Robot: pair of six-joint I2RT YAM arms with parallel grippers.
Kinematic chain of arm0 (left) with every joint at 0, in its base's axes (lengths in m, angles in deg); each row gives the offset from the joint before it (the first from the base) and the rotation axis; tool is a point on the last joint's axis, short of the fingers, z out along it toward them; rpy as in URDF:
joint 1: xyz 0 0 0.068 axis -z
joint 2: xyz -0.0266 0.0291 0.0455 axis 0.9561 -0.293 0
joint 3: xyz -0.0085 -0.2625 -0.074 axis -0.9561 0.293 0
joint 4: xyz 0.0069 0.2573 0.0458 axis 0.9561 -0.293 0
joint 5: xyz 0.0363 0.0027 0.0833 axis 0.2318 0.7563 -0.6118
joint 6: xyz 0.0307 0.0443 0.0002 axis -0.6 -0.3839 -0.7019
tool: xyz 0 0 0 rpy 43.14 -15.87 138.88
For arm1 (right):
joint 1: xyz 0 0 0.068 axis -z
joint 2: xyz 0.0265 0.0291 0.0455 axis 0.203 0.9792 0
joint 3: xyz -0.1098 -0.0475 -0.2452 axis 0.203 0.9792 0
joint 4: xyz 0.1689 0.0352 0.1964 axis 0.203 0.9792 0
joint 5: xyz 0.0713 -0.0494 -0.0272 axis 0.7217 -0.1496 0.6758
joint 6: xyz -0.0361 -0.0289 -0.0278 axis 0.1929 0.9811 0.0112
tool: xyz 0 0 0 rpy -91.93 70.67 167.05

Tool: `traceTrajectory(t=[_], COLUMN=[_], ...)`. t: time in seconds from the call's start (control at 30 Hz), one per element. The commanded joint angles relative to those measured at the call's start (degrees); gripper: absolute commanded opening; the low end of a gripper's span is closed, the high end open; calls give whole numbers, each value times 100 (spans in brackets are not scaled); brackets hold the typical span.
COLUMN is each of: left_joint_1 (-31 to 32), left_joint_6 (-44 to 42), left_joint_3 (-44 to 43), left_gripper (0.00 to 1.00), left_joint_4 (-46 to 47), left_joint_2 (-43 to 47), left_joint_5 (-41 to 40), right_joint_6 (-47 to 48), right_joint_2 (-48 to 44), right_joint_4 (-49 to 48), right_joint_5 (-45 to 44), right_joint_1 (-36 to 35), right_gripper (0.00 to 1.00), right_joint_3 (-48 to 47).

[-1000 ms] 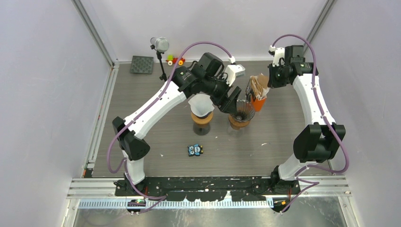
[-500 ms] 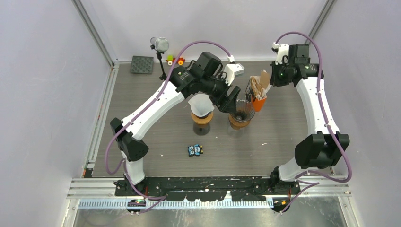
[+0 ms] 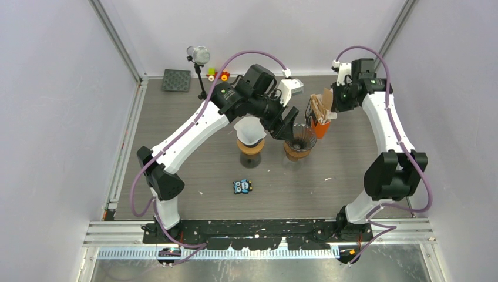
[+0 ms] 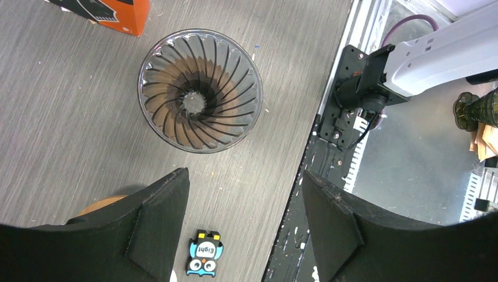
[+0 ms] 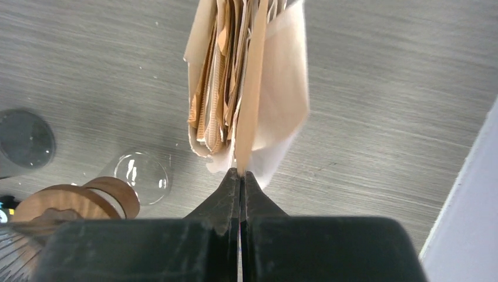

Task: Place the coffee filter in the dripper
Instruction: Pick up the coffee filter from the coffee filter holder.

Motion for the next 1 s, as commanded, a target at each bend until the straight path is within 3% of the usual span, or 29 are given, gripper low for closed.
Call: traceTrajectory(t=[0.0, 0.23, 0.33, 0.47, 0.53, 0.63, 0.8, 0.97], left_joint_1=[18, 18, 18, 18, 18, 22, 19, 18], left_joint_6=[-139, -146, -146, -151, -156, -154, -154, -151], left_joint_3=[22, -8, -19, -4, -6, -4, -10, -30], left_gripper=[72, 72, 72, 72, 72, 72, 72, 72], left_joint_4=[174, 167, 153, 158, 158, 153, 158, 147], left_joint_2=[281, 231, 233, 248, 247, 246, 237, 216], left_joint_5=[-39, -35, -24, -28, -38, -37, -24, -15], right_joint_6=[50, 51, 37, -20, -42, -61, -53, -4], right_joint_2=[196, -5, -151, -316, -359, -388, -257, 152], right_joint_4=[-111, -78, -26, 49, 76, 84, 102, 190], right_joint_5=[108, 88, 90, 106, 80, 52, 10, 9], right_joint_1=[10, 17, 17, 19, 17, 18, 22, 17], right_gripper=[0, 0, 6, 22, 38, 48, 52, 51], right_joint_3=[99, -55, -161, -377, -484, -603, -810, -1145])
